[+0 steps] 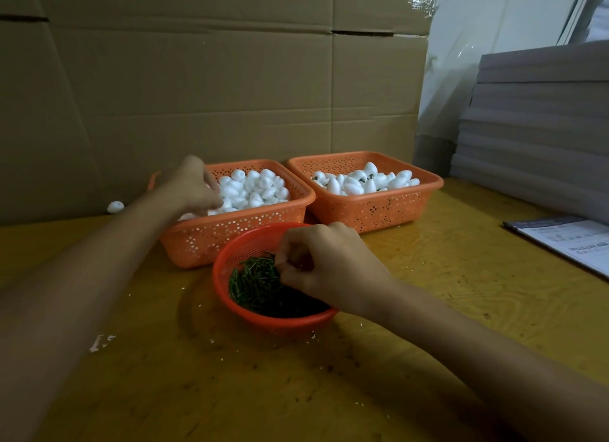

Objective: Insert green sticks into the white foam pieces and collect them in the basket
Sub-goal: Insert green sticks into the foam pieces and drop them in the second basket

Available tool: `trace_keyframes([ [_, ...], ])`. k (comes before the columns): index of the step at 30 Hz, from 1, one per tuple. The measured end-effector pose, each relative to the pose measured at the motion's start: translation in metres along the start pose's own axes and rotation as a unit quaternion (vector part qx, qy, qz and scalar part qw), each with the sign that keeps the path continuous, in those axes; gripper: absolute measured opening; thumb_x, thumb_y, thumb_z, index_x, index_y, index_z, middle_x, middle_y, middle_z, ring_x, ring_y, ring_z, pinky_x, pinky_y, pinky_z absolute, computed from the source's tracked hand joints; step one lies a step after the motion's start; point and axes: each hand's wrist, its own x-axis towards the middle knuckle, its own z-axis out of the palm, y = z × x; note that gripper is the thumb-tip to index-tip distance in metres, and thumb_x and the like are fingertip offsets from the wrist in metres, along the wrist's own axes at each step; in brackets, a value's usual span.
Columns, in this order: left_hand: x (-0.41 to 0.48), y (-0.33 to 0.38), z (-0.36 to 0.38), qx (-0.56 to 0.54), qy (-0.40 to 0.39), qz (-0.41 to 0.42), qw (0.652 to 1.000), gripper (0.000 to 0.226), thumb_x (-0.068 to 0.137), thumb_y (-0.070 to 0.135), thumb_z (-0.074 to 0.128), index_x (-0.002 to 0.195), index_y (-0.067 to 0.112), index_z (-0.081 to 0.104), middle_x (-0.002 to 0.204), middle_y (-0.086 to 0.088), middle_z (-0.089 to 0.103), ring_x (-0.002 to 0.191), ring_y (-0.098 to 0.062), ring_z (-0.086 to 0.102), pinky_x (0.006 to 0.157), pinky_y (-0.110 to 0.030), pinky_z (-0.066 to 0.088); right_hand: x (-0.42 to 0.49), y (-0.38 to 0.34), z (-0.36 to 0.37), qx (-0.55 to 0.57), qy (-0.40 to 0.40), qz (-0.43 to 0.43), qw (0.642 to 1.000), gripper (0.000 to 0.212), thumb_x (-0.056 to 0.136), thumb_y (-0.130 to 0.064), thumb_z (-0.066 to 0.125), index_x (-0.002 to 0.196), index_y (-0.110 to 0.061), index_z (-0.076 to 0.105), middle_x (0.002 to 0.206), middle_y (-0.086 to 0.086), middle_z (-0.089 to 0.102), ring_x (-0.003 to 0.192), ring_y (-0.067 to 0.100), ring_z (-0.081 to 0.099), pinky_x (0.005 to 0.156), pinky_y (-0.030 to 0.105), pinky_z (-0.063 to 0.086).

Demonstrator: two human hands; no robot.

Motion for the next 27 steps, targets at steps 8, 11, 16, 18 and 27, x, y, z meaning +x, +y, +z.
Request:
trace_keyframes([
  [8, -0.11, 0.03, 0.023, -0.375, 0.056, 0.161, 0.911, 0.013, 0.094, 0.034, 0.073, 0.106, 0.034, 0.078, 0.069, -0.001, 0.07, 0.057, -0.013, 0.064, 0.059, -0.022, 0.053, 0.002, 0.0, -0.001, 0.094, 0.008, 0.031, 0.995, 0.002, 0.093, -0.021, 0.078, 0.092, -0.02, 0.079, 0.078, -0.01, 0.078, 0.066, -0.001, 0.072, 0.071, 0.017, 0.057],
  [11, -0.157, 0.018, 0.036, -0.44, 0.019, 0.152, 0.885, 0.016, 0.091, 0.037, 0.08, 0.107, 0.034, 0.081, 0.074, -0.001, 0.072, 0.066, -0.01, 0.064, 0.065, -0.022, 0.053, 0.003, -0.001, -0.001, 0.115, 0.019, 0.041, 0.992, 0.009, 0.092, -0.022, 0.08, 0.086, -0.016, 0.078, 0.073, -0.008, 0.077, 0.06, 0.002, 0.071, 0.066, 0.017, 0.055],
  [16, -0.191, 0.002, 0.035, -0.523, 0.075, 0.149, 0.836, 0.031, 0.074, 0.036, 0.09, 0.102, 0.026, 0.08, 0.098, -0.004, 0.079, 0.087, -0.017, 0.077, 0.071, -0.02, 0.058, 0.003, -0.001, -0.002, 0.112, 0.007, 0.064, 0.992, 0.012, 0.086, -0.025, 0.085, 0.085, -0.017, 0.076, 0.075, -0.007, 0.077, 0.067, 0.003, 0.072, 0.072, 0.027, 0.059],
  [18, -0.2, 0.0, 0.039, -0.52, 0.083, 0.144, 0.838, 0.032, 0.07, 0.039, 0.089, 0.098, 0.027, 0.079, 0.101, -0.004, 0.08, 0.094, -0.019, 0.078, 0.076, -0.018, 0.059, 0.003, 0.0, -0.002, 0.094, 0.009, 0.063, 0.994, 0.013, 0.084, -0.026, 0.087, 0.085, -0.02, 0.075, 0.08, -0.01, 0.076, 0.074, 0.002, 0.071, 0.075, 0.028, 0.059],
  [27, -0.208, -0.001, 0.043, -0.487, 0.09, 0.177, 0.85, 0.035, 0.077, 0.011, 0.084, 0.108, 0.028, 0.077, 0.11, -0.003, 0.077, 0.103, -0.023, 0.076, 0.084, -0.023, 0.06, -0.002, -0.008, 0.003, 0.055, 0.02, 0.007, 0.998, 0.015, 0.085, -0.023, 0.083, 0.092, -0.023, 0.069, 0.089, -0.014, 0.072, 0.087, 0.004, 0.068, 0.08, 0.033, 0.056],
])
